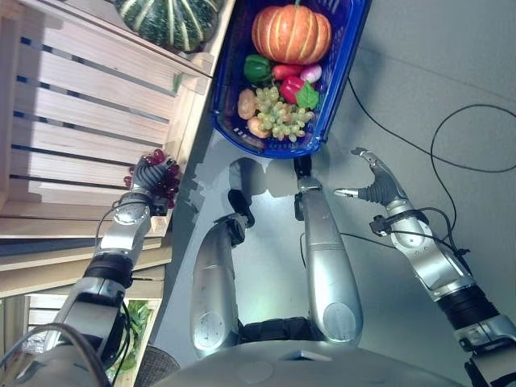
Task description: Pick up fruits and vegetables into the basket
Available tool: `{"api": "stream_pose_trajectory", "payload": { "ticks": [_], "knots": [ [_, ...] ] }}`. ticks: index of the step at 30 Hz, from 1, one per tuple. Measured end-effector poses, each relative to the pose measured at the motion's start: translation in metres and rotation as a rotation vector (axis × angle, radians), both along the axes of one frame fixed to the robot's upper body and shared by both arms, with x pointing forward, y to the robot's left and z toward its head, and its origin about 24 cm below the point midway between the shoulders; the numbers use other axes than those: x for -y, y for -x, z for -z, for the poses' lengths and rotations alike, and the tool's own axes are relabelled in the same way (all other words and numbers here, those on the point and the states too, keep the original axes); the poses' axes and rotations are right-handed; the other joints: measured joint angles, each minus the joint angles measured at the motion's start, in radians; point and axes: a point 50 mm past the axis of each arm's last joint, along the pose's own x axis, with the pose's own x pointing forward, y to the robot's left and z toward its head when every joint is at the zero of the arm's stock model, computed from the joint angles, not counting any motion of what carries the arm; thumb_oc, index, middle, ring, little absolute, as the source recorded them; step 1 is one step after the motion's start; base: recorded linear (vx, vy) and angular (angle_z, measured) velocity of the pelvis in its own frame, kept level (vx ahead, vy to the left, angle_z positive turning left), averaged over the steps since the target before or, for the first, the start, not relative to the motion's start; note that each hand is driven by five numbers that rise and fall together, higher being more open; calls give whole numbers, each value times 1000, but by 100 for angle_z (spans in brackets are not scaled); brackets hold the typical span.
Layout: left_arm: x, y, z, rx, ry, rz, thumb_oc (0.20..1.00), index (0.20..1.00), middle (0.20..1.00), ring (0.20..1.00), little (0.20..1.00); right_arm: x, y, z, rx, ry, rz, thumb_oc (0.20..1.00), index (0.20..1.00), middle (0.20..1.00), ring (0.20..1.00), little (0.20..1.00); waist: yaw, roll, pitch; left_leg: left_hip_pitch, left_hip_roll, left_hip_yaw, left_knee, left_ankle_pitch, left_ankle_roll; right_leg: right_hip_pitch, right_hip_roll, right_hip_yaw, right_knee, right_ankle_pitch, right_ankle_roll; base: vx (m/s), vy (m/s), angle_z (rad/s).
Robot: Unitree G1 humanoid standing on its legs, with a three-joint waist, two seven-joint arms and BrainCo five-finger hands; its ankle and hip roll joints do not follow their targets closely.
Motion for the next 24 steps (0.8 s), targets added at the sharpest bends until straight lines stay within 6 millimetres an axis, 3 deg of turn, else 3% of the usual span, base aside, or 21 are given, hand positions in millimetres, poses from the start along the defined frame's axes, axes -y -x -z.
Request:
{"api": "stream_pose_trajectory", "payload": {
  "ticks": [3,16,20,24],
  "knots": [
    [19,7,-3,40,63,95,200,200,200,200,200,-3,0,-2,0,39,-18,1000,1000,1000,1000,1000,14,0,0,26,1,-10,-4,1,2,38,-2,-13,-14,0,1,4,-23,9],
    [40,16,-41,175,198,243,200,200,200,200,200,-18,-1,-2,-27,152,-97,1000,1000,1000,1000,1000,63,1,0,154,-11,-36,-69,29,-5,174,-9,-43,-55,3,-1,-16,-27,7],
    [50,16,-64,240,212,340,200,200,200,200,200,-37,-9,-7,-22,224,-192,1000,1000,1000,1000,1000,84,1,0,200,-14,-51,-90,38,-4,230,-16,-60,-75,4,-1,10,-57,9],
    [56,16,-71,245,221,422,200,200,200,200,200,-56,-16,-20,19,272,-281,1000,1000,1000,1000,1000,100,1,0,250,-14,-65,-119,49,-8,288,-15,-79,-101,3,0,25,-46,11]
  ]
}}
